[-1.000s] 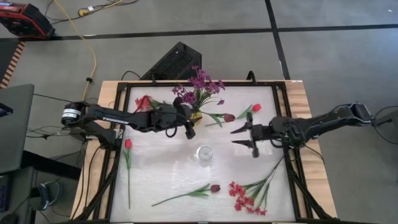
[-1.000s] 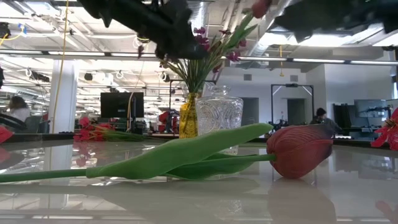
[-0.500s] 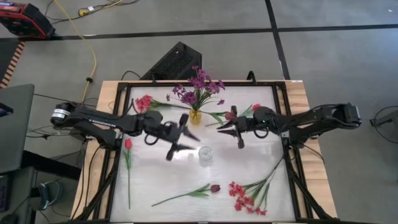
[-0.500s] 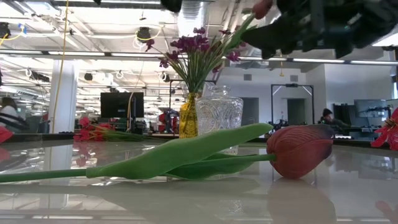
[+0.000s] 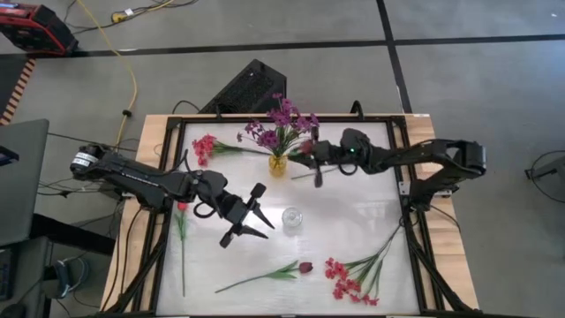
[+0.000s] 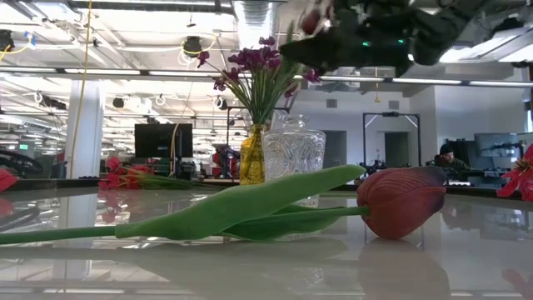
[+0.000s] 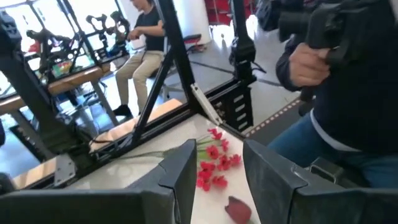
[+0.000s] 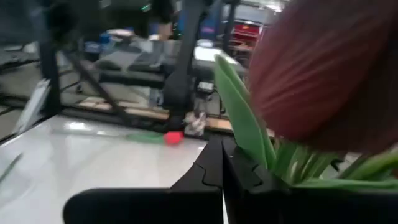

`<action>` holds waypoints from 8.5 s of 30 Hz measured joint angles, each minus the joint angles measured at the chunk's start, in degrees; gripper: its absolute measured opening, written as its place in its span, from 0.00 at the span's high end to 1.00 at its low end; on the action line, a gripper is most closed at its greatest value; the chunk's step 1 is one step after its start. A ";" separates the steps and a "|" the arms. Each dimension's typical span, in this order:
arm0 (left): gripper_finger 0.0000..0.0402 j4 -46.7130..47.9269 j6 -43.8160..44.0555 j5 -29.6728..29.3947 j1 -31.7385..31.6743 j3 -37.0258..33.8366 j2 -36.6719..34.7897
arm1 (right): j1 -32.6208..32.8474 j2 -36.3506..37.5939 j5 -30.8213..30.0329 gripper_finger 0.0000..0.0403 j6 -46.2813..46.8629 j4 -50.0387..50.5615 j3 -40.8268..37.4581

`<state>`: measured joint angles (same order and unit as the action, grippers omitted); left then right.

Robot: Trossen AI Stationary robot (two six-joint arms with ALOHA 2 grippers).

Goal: Sort flowers into vase by color
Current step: Put the purple flower into the yellow vase

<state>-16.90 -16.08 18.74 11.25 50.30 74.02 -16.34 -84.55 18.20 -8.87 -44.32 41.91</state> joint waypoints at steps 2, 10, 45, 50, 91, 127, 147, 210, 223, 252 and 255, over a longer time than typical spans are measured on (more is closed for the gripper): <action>0.70 0.31 -0.25 -0.05 0.00 0.00 0.00 | -0.23 -2.18 -2.27 0.95 1.91 1.05 2.80; 0.70 4.50 3.61 -3.67 0.02 0.00 0.00 | 0.08 -1.18 -0.31 0.95 1.83 29.70 10.49; 0.70 30.19 52.10 -19.54 17.56 15.37 27.61 | 45.26 23.39 -24.62 0.93 25.07 70.35 0.20; 0.70 29.45 56.44 -26.25 20.57 16.39 27.52 | 48.80 23.39 -27.43 0.93 25.47 67.00 -2.21; 0.99 37.47 50.89 -45.74 24.60 15.87 33.73 | 42.79 23.41 -28.69 0.93 18.89 62.57 -2.80; 1.00 -69.53 -1.90 -27.98 -18.96 -21.90 9.66 | 39.80 23.41 -28.77 0.93 13.41 63.00 -2.78; 1.00 -72.40 3.57 -23.96 -27.80 -14.16 21.84 | 31.85 23.41 -24.03 0.93 10.51 63.34 -2.78; 1.00 -72.64 3.80 -22.03 -27.76 -16.80 26.16 | 32.43 23.39 -22.37 0.93 10.37 63.94 -2.78; 1.00 -67.11 10.71 -22.18 -27.76 -20.08 26.36 | 32.37 23.41 -22.38 0.93 10.46 62.68 -2.78; 0.67 -56.94 15.95 -16.88 -27.69 -20.04 21.83 | 32.45 23.39 -21.07 0.93 15.54 63.99 -2.78; 0.57 -52.64 15.92 -16.20 -27.69 -20.04 17.47 | 32.45 23.39 -20.90 0.93 15.69 64.02 -2.78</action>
<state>-69.54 -0.16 2.55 -16.45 30.26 91.48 16.12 -61.17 -2.70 6.82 19.70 39.13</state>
